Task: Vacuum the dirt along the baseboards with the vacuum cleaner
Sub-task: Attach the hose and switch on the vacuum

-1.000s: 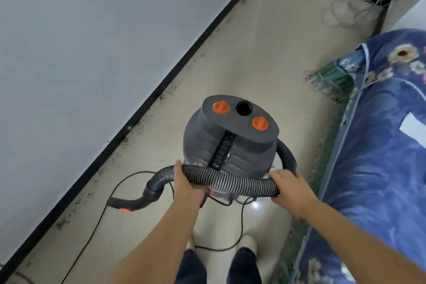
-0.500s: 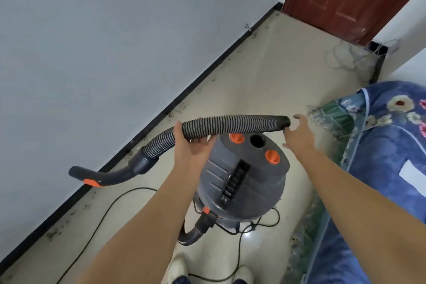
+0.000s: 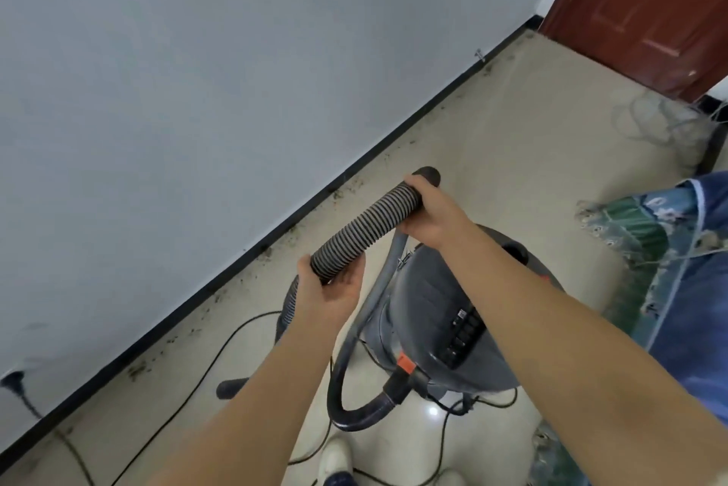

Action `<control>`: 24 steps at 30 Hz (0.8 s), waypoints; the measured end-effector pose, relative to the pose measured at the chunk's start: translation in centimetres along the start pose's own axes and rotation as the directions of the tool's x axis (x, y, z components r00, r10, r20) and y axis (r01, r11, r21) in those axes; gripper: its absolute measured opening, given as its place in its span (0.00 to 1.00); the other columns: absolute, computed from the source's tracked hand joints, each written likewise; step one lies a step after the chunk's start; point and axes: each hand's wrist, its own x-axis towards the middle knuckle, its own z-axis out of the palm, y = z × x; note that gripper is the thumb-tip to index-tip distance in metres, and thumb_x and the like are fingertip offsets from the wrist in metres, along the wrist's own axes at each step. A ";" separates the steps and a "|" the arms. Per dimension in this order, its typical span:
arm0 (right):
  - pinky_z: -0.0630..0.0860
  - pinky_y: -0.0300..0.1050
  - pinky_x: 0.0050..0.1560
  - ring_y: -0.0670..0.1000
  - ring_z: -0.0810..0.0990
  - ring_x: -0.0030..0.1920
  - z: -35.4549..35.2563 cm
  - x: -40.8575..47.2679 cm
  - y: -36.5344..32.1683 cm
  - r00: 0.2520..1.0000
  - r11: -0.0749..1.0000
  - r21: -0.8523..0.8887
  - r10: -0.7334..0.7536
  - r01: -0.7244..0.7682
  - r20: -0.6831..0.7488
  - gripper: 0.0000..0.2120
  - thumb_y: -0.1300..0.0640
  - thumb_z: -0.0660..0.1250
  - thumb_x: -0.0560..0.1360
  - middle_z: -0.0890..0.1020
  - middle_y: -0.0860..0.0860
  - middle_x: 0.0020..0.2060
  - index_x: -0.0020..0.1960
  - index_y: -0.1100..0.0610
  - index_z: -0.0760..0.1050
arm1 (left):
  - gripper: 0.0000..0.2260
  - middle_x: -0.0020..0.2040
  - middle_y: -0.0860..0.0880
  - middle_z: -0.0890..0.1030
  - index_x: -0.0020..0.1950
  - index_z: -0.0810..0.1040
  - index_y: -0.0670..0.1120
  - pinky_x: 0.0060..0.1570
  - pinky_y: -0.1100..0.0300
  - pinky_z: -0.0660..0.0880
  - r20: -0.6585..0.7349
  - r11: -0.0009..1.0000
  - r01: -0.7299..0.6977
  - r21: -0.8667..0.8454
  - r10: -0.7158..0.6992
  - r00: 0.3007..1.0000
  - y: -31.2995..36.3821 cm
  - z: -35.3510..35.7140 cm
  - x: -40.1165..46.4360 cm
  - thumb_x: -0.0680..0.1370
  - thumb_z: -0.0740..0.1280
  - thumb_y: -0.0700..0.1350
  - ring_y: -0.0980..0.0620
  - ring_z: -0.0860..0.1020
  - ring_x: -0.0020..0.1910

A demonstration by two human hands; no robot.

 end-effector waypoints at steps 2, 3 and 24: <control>0.81 0.56 0.39 0.58 0.80 0.45 0.5 -0.4 0.3 0.997 0.994 -0.091 -0.060 0.056 -0.041 0.38 0.63 0.67 0.77 0.76 0.61 0.53 0.78 0.49 0.49 | 0.21 0.56 0.33 0.78 0.69 0.67 0.34 0.53 0.46 0.79 -0.095 0.980 0.104 0.167 -0.089 0.992 1.1 -1.2 0.1 0.81 0.61 0.45 0.37 0.79 0.54; 0.81 0.56 0.40 0.57 0.80 0.44 0.5 -0.6 0.5 0.994 0.989 -0.123 -0.090 0.082 -0.057 0.36 0.64 0.66 0.77 0.76 0.61 0.52 0.77 0.49 0.51 | 0.21 0.53 0.32 0.79 0.68 0.68 0.34 0.48 0.46 0.80 -0.136 0.940 0.183 0.290 -0.148 0.979 1.6 -1.8 -0.1 0.81 0.60 0.47 0.37 0.81 0.50; 0.78 0.46 0.53 0.49 0.81 0.48 -9.6 -18.9 3.7 0.985 -0.066 -0.983 0.050 0.171 0.168 0.19 0.47 0.72 0.72 0.82 0.47 0.48 0.60 0.51 0.74 | 0.16 0.38 0.54 0.76 0.50 0.69 0.49 0.36 0.60 0.69 0.286 -0.662 -0.720 -0.207 -0.745 0.603 -5.3 0.5 -3.9 0.72 0.70 0.55 0.53 0.75 0.38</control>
